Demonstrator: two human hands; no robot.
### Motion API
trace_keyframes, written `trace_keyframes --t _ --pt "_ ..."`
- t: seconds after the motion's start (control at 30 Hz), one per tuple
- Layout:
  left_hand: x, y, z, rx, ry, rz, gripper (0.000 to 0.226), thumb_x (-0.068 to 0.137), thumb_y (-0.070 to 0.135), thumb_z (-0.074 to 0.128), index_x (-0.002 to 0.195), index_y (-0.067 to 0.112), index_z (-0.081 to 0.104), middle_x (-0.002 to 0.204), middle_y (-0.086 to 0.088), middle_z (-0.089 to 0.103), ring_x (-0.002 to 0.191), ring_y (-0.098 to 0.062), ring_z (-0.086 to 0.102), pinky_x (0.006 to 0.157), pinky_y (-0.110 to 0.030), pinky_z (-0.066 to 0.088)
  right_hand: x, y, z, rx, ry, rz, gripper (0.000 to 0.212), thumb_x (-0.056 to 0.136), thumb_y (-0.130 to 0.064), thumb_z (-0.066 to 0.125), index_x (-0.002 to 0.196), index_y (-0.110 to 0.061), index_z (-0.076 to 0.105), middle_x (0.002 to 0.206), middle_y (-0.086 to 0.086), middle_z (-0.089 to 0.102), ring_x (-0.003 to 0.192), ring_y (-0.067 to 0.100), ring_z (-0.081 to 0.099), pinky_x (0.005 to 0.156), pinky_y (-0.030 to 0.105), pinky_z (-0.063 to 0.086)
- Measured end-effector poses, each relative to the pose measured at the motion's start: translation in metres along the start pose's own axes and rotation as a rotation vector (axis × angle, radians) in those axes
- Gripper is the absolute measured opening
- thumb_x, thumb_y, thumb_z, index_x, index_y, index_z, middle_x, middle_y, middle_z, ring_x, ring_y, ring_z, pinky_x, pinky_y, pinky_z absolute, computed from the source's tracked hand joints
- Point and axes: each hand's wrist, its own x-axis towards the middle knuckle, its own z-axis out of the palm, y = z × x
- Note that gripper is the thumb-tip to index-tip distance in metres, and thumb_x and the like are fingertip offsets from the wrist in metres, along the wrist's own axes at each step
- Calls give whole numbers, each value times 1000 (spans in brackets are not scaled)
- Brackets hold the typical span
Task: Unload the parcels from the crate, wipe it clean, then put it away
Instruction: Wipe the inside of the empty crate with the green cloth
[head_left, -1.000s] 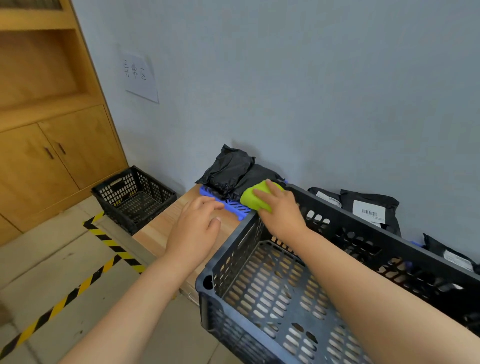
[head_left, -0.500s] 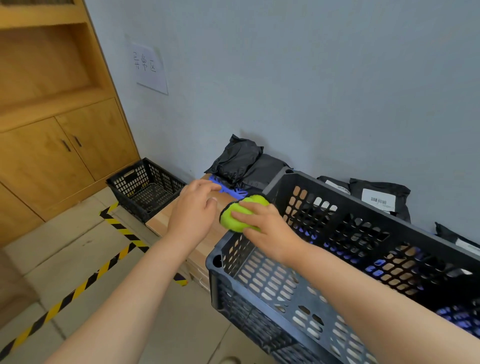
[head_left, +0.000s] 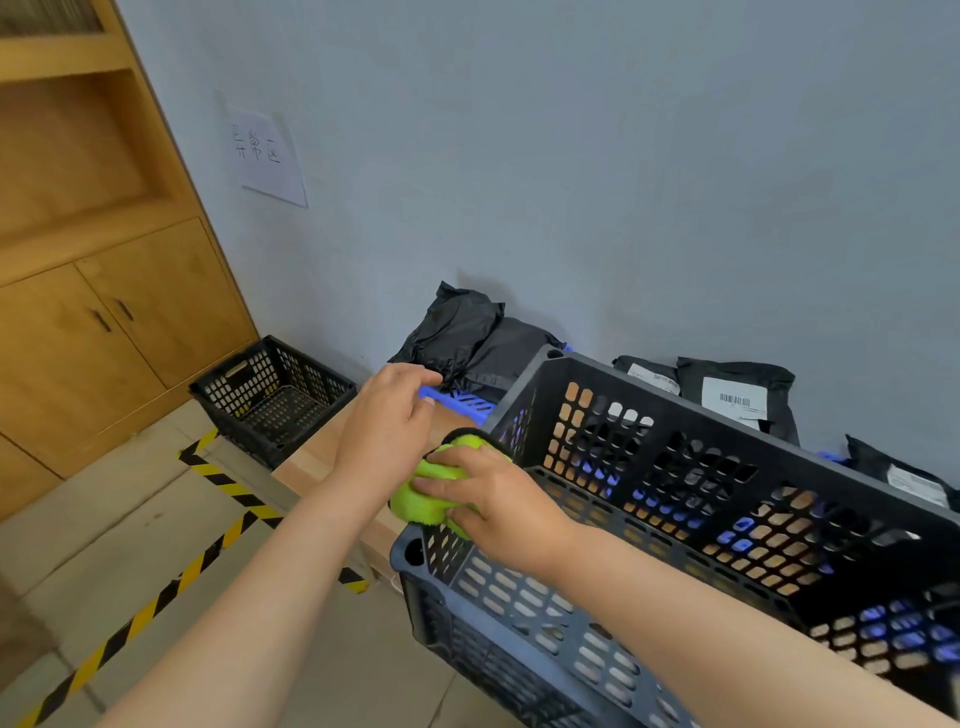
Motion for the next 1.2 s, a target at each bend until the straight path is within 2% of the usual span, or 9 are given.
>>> trace_keyframes --t 0.27,0.37,0.5,0.57,0.7,0.83,0.93,1.0,1.2 --pt "27 -1 16 -7 -63 53 30 91 7 49 117 16 61 123 1 53 120 -16 42 101 -31 37 13 51 -23 -174 195 147 47 73 -8 72 114 -30 67 123 -1 62 101 33 50 82 51 44" --pt "41 -1 23 -6 -94 62 31 91 8 48 118 17 61 125 2 52 120 -16 43 97 -28 36 18 69 -31 -195 229 226 46 77 -9 73 116 -33 67 130 -2 58 128 39 37 98 57 29" --pt "60 2 36 -21 -120 84 30 91 6 50 117 15 61 125 -1 53 120 -18 44 98 -27 35 26 94 -36 -103 180 290 43 86 -4 63 121 -29 64 140 -2 48 140 34 21 110 45 19" --pt "69 5 43 -16 -134 96 30 91 6 51 118 15 61 125 -1 53 119 -17 45 96 -25 35 30 105 -39 -102 194 280 42 85 0 62 119 -25 66 137 4 52 135 35 30 109 45 27" --pt "84 14 56 0 -150 128 31 91 7 50 118 16 61 126 2 53 120 -16 44 91 -20 32 38 125 -48 -216 280 231 48 71 7 73 110 -21 71 117 13 63 105 41 55 82 51 52" --pt "95 21 66 -10 -184 157 32 91 8 49 120 17 61 127 3 52 121 -14 43 90 -22 34 40 125 -62 -400 412 225 58 51 14 81 101 -15 74 104 19 67 86 41 63 70 43 55" --pt "101 25 73 -30 -203 179 32 92 8 48 121 17 60 127 3 51 121 -14 42 91 -21 32 30 127 -69 -482 595 295 60 51 19 75 104 -11 72 105 22 64 88 43 60 74 42 51" --pt "103 29 78 -40 -219 190 33 92 8 48 121 16 59 127 2 51 120 -14 42 92 -21 32 22 128 -73 -536 609 377 56 56 12 74 106 -13 71 103 20 64 86 40 58 74 41 52" --pt "104 53 99 -26 -279 269 34 93 11 49 126 17 56 130 2 50 122 -13 40 94 -20 29 8 134 -73 -792 377 685 50 62 -28 77 111 -25 64 89 8 57 81 28 52 68 38 44"
